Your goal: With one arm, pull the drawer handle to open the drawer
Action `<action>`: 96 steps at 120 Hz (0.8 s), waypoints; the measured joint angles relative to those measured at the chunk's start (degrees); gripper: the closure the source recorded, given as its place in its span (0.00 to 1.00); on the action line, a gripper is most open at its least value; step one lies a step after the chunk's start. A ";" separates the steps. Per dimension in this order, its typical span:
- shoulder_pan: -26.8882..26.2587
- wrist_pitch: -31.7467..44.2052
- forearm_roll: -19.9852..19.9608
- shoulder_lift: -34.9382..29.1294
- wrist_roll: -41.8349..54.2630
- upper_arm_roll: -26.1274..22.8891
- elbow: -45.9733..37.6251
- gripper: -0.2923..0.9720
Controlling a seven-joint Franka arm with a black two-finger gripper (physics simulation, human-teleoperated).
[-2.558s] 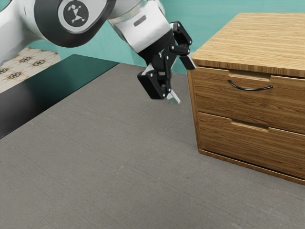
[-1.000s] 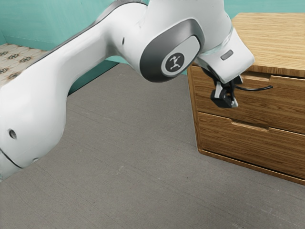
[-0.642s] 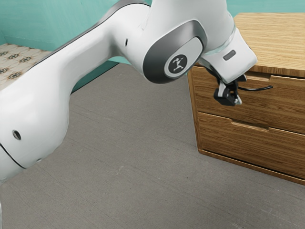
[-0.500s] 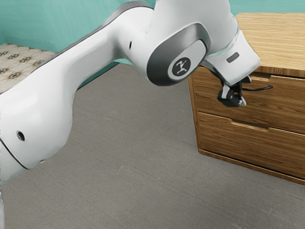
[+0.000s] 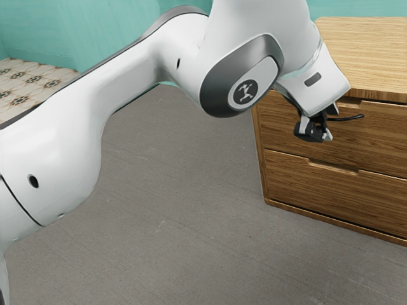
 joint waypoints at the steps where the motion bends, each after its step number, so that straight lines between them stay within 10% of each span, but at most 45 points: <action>1: 0.00 0.00 0.00 0.01 0.01 0.00 0.00 0.57; 96: 0.10 0.14 0.00 0.74 0.60 0.36 -0.08 0.67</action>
